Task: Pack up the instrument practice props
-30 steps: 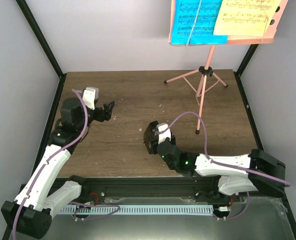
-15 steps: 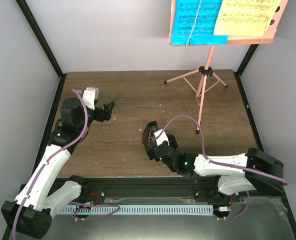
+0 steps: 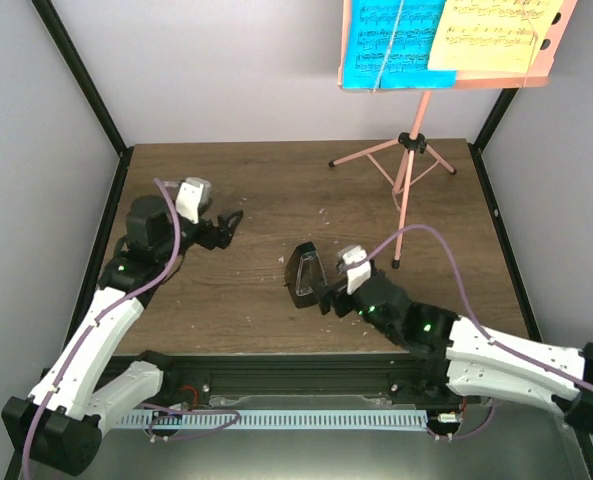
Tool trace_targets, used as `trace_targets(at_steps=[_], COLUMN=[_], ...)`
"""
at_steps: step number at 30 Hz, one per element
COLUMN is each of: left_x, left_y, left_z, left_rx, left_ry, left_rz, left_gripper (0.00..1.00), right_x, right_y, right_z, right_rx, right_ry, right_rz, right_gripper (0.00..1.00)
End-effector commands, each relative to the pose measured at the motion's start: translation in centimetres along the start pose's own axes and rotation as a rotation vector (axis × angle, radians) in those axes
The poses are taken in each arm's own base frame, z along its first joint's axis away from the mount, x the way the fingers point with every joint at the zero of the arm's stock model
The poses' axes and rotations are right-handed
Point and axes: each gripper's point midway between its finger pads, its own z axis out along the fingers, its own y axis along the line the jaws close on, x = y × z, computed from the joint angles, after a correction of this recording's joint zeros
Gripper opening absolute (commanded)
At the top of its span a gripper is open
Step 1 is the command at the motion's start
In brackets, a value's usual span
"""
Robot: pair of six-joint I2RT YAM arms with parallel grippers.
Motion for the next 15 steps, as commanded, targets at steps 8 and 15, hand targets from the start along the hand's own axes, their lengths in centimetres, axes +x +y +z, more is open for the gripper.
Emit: trace_targets(at_steps=[8, 15], left_x=[6.5, 9.7], left_y=[-13.7, -17.6], left_z=[4.4, 5.6], left_rx=[0.598, 0.685], left_ry=[0.422, 0.514], left_rz=[0.061, 0.158], left_gripper=[0.97, 0.98], right_x=[-4.7, -2.2], right_y=[-9.1, -12.1], right_z=[0.2, 0.1], right_rx=[-0.066, -0.074], right_ry=[0.054, 0.035], right_rz=[0.362, 0.492], right_gripper=[1.0, 1.0])
